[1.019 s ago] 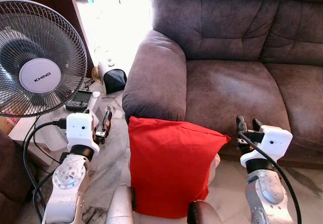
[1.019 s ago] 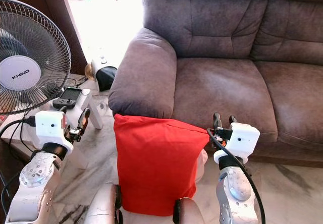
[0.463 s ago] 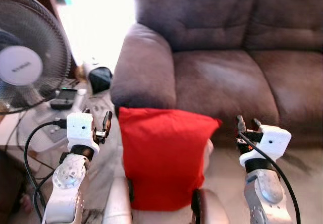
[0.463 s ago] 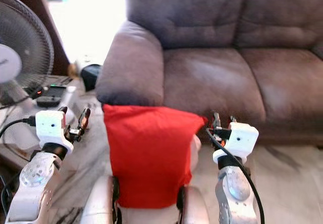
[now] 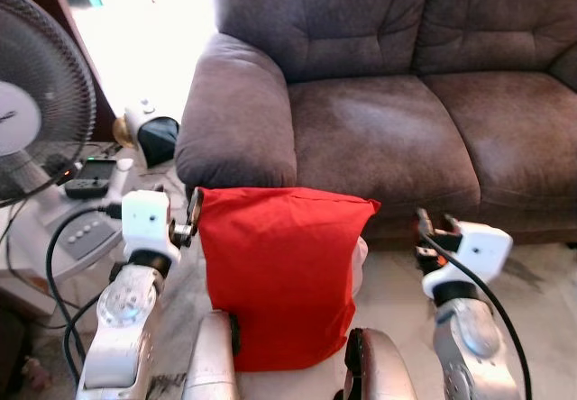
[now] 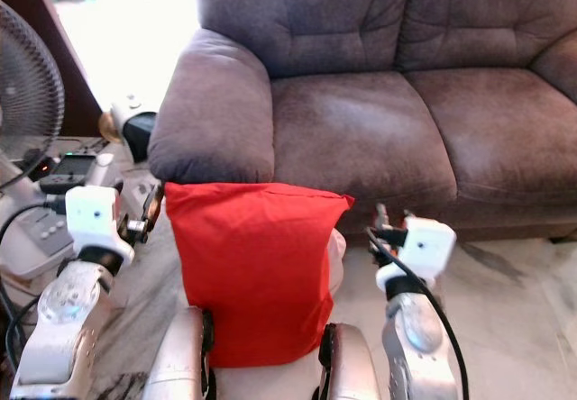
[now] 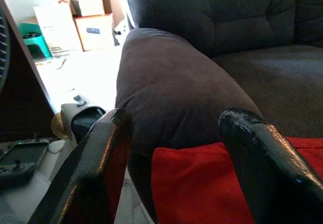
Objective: Move the pillow to the sofa from floor
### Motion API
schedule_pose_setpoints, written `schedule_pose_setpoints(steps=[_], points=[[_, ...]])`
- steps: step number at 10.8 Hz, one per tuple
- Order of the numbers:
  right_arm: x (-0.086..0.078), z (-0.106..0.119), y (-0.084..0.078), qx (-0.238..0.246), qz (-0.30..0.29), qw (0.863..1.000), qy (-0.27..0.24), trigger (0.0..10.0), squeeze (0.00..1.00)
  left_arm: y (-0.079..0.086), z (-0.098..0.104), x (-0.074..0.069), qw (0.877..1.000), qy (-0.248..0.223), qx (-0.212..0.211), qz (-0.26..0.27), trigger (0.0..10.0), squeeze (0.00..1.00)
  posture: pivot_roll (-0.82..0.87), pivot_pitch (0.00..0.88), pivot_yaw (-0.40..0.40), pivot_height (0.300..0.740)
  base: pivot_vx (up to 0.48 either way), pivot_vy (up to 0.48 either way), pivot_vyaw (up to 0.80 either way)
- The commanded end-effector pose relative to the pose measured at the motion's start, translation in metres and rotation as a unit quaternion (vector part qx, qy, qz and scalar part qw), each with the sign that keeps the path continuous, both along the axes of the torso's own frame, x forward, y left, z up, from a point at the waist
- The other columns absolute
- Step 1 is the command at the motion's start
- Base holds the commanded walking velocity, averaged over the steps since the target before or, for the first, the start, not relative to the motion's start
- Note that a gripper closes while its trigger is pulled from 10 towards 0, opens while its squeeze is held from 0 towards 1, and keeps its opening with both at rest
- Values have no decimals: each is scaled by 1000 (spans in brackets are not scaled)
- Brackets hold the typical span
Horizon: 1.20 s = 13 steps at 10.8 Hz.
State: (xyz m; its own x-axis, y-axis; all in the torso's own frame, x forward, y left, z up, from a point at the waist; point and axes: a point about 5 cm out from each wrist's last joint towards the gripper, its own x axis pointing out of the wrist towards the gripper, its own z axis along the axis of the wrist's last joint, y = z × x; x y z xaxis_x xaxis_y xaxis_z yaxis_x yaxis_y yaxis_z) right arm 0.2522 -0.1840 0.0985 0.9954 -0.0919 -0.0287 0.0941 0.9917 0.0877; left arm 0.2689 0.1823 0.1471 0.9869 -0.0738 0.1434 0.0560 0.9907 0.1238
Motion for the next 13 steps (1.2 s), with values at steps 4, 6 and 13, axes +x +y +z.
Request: schedule_pose_setpoints(steps=[4, 6, 13], points=[[6, 1, 7, -22, 36, 999, 0, 10000, 0, 1, -2, 1, 1000, 11, 5, 6, 10000, 0, 57, 94, -2, 572, 0, 0, 175], [5, 0, 6, -20, 30, 999, 3, 10000, 0, 2, -2, 2, 1000, 13, 7, 8, 10000, 0, 57, 94, -2, 572, 0, 0, 794], [6, -2, 3, -12, 24, 1000, 5, 10000, 0, 1, -4, 3, 1000, 18, 16, 8, 10000, 0, 56, 95, -1, 572, 107, 0, 0]])
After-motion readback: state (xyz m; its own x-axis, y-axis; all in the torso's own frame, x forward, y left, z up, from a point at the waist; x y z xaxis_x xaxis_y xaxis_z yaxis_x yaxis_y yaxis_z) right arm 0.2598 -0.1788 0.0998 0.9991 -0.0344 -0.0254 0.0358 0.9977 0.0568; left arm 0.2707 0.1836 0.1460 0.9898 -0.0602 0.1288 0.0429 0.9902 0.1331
